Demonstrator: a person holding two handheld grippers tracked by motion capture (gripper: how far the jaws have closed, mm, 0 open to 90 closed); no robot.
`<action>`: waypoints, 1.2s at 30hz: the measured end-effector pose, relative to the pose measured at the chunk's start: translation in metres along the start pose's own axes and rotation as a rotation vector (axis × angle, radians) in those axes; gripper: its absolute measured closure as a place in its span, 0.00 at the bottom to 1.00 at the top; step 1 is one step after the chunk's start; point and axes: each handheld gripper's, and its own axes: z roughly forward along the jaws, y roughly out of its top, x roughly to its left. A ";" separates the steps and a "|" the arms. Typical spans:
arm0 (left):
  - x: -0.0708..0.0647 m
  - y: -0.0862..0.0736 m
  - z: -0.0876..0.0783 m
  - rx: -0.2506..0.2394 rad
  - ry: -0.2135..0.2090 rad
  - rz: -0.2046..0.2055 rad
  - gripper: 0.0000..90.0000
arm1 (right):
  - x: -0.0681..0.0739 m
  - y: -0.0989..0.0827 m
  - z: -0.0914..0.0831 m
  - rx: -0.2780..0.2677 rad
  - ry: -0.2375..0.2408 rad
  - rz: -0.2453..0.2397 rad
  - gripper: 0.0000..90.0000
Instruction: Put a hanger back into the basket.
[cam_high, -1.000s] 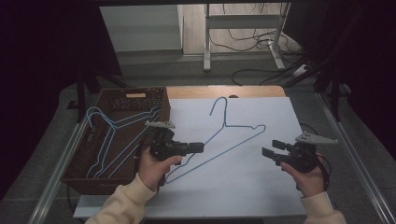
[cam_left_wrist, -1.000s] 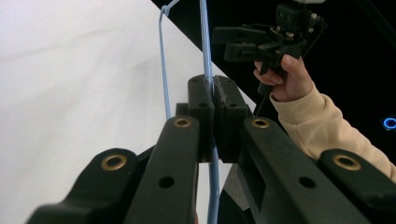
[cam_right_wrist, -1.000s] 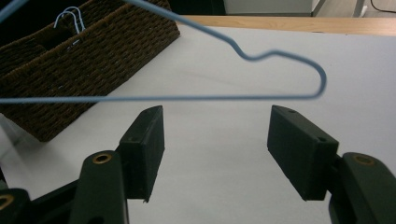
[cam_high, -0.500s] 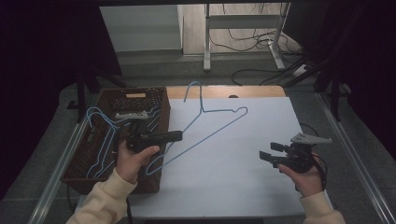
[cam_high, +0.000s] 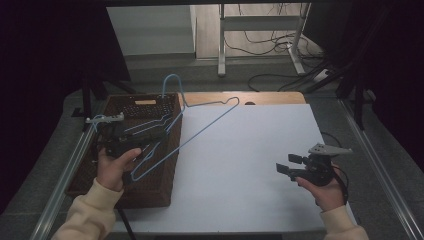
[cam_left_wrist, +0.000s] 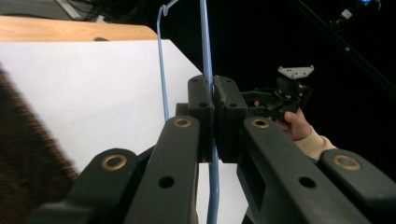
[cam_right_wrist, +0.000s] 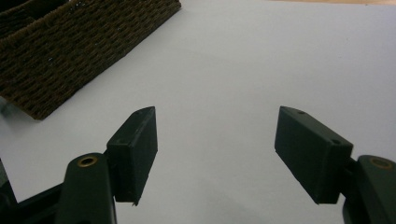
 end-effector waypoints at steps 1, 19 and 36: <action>0.002 0.000 -0.004 -0.010 0.001 -0.002 0.96 | 0.000 0.000 0.000 0.001 -0.001 0.000 0.34; 0.046 -0.012 -0.063 -0.110 0.105 -0.061 0.96 | -0.003 -0.003 0.002 0.016 -0.024 0.003 0.33; 0.078 -0.034 -0.109 -0.146 0.194 -0.104 0.96 | -0.008 -0.004 0.003 0.022 -0.065 0.027 0.33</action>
